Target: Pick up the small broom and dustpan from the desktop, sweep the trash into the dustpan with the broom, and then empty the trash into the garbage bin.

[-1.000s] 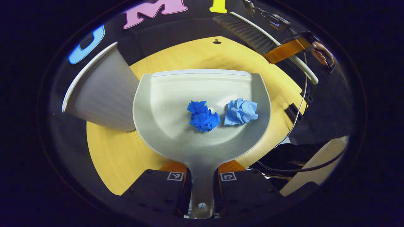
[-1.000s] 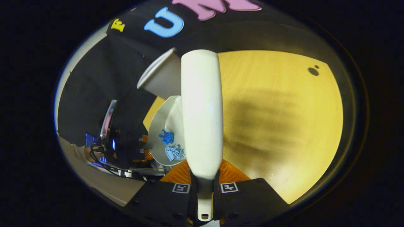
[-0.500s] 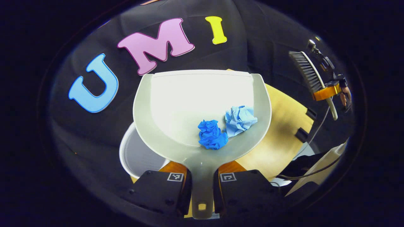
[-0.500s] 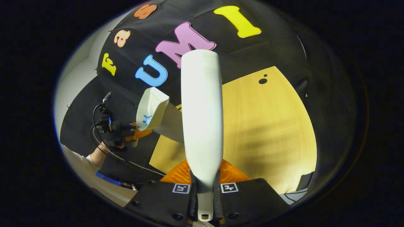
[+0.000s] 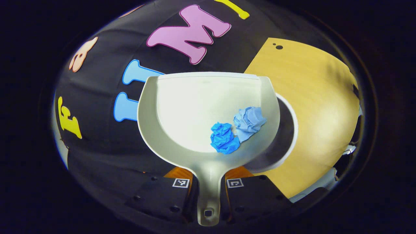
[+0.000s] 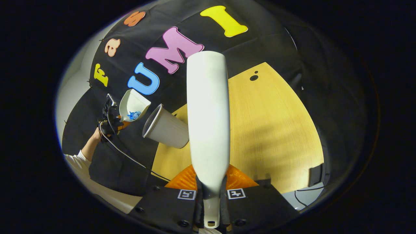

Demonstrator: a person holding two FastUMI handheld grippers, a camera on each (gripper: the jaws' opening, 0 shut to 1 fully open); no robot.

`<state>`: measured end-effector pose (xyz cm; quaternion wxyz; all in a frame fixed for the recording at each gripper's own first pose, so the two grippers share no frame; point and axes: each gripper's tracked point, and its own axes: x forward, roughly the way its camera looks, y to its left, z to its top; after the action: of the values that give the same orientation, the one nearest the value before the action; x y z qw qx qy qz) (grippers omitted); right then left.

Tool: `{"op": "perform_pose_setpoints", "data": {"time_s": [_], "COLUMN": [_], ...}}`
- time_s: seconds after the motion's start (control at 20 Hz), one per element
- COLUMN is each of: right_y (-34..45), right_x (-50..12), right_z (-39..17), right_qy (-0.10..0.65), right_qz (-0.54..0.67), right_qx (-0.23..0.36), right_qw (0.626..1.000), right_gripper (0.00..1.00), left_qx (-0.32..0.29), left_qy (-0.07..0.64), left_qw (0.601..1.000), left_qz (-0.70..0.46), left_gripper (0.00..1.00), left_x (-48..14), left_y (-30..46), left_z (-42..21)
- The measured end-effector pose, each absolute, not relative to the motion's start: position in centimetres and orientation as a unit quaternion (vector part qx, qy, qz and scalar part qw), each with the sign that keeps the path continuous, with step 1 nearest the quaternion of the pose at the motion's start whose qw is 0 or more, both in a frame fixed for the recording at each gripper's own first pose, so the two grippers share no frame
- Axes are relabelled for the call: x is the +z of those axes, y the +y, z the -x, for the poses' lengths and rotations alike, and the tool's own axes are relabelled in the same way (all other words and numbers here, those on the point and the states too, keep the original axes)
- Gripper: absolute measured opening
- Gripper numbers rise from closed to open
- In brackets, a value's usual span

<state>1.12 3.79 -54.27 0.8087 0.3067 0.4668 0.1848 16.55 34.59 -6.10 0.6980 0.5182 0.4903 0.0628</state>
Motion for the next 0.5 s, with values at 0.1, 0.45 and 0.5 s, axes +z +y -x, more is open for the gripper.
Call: {"op": "perform_pose_setpoints", "data": {"time_s": [0.1,0.45,0.5], "right_y": [4.4,5.3,5.2], "right_x": [-54.1,-55.0,-55.1], "right_z": [-1.1,-0.2,-0.1], "right_qy": [0.467,0.476,0.478], "right_qz": [-0.303,-0.297,-0.296], "right_qx": [0.194,0.198,0.196], "right_qw": [0.808,0.804,0.804], "right_gripper": [0.21,0.2,0.2], "left_qx": [0.065,0.058,0.052], "left_qy": [0.495,0.443,0.425], "left_qw": [0.658,0.448,0.419], "left_qz": [-0.564,-0.774,-0.801], "left_gripper": [0.25,0.25,0.25], "left_x": [-5.2,-2.1,-1.9], "left_y": [36.4,39.0,38.6], "left_z": [-16.9,-18.1,-18.3]}}
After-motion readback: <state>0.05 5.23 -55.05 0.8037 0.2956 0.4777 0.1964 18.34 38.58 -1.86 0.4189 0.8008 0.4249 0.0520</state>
